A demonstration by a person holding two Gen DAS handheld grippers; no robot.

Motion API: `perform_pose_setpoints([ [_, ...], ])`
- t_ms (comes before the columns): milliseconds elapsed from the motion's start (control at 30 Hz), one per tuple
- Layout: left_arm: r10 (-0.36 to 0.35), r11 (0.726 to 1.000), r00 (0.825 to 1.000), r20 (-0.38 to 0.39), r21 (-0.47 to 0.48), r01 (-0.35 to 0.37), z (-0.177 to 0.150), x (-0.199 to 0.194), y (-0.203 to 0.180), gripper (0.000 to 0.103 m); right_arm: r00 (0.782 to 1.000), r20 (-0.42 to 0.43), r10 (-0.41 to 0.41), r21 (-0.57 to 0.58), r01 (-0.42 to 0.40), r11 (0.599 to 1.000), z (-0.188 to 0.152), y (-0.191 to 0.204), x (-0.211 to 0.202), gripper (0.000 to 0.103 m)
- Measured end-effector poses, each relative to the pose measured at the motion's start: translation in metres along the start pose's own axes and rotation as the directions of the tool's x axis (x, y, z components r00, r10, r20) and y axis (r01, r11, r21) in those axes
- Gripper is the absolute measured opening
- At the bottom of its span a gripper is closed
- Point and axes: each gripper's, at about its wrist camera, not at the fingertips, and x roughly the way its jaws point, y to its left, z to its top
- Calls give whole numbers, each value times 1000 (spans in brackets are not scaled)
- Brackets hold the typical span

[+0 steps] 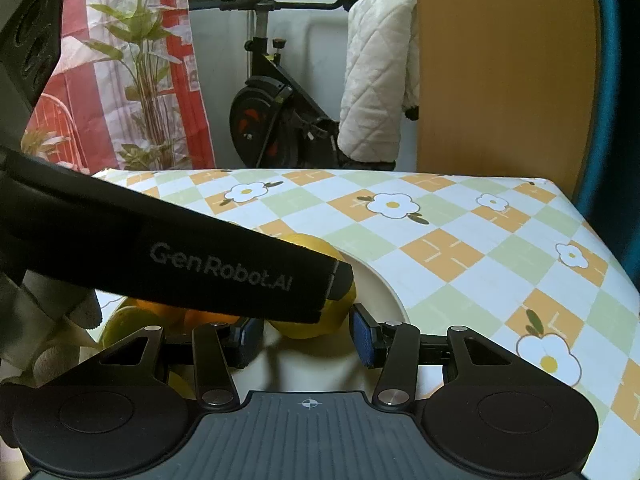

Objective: Organize fruits
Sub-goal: 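Carry the lemon in the left tool over the plate and lower it, then open the left tool to release the lemon onto the plate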

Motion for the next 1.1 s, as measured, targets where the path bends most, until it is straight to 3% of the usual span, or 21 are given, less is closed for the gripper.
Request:
perform_pose_setpoints([
  [467,-18,1000,999,31,-17,18,3,-9,5,61,1000,-9,-11,-20,10,1000,12,4,5,43],
  [833,12,999,995,102,-35,-8,1,-50,20,61,1000,12,-19,-49,19,999,17,16,-16,45],
  [1100,69,995,988,138,-79,-58,-17,-92,51,61,999,16,-34,-17,34,999,9,18,-34,45],
])
